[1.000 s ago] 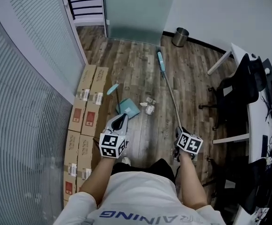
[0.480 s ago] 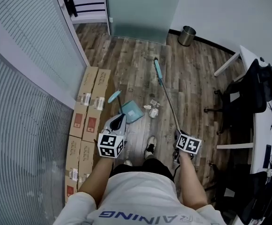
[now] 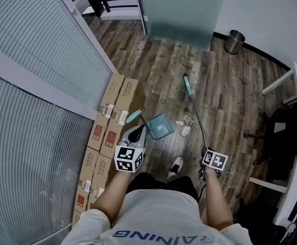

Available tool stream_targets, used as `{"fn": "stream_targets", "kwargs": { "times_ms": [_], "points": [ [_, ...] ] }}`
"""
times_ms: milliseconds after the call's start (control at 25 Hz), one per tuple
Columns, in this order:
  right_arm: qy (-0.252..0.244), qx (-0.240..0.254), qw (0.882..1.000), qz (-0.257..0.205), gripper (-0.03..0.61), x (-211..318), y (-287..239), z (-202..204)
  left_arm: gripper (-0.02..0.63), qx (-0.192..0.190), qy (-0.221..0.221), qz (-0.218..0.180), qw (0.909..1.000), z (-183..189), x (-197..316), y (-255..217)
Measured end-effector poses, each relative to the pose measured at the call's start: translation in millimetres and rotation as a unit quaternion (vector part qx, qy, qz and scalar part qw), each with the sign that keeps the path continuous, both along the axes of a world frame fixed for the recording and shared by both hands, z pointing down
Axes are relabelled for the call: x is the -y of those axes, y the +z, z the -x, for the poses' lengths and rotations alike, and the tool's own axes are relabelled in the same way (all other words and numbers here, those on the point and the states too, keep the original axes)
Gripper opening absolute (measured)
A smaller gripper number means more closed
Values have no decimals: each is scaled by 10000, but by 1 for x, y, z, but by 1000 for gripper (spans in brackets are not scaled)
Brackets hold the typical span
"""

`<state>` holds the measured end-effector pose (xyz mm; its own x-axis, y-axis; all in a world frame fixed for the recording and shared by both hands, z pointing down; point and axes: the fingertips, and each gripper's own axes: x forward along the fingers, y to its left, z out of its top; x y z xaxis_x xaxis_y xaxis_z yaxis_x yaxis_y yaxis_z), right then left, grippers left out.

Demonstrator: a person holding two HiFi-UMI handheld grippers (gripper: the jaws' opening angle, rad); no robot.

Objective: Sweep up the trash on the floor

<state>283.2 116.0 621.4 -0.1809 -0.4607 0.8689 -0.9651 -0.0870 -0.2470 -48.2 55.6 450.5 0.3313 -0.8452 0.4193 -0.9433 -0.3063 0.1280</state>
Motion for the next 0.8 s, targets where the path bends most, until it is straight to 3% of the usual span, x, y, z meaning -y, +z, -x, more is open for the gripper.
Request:
{"fn": "stream_targets", "kwargs": {
  "times_ms": [280,480,640,720,800],
  "points": [
    [-278,92,9988,389,104,24,35,1,2,293,-531,364,9975,31,23,24],
    [-288,-18,9977,612,106,35,50,13,2,565,-564,525,9954,70,41,51],
    [-104,-173,9970,750,106,38,48,30,10,861,-82,779,9932,99,57,80],
    [56,-255,9963,813,104,39,45,39,69,861,448,1043,9898,103,66,99],
    [233,-335,9954,868,104,42,43,47,138,878,1001,1420,9809,103,76,120]
  ]
}}
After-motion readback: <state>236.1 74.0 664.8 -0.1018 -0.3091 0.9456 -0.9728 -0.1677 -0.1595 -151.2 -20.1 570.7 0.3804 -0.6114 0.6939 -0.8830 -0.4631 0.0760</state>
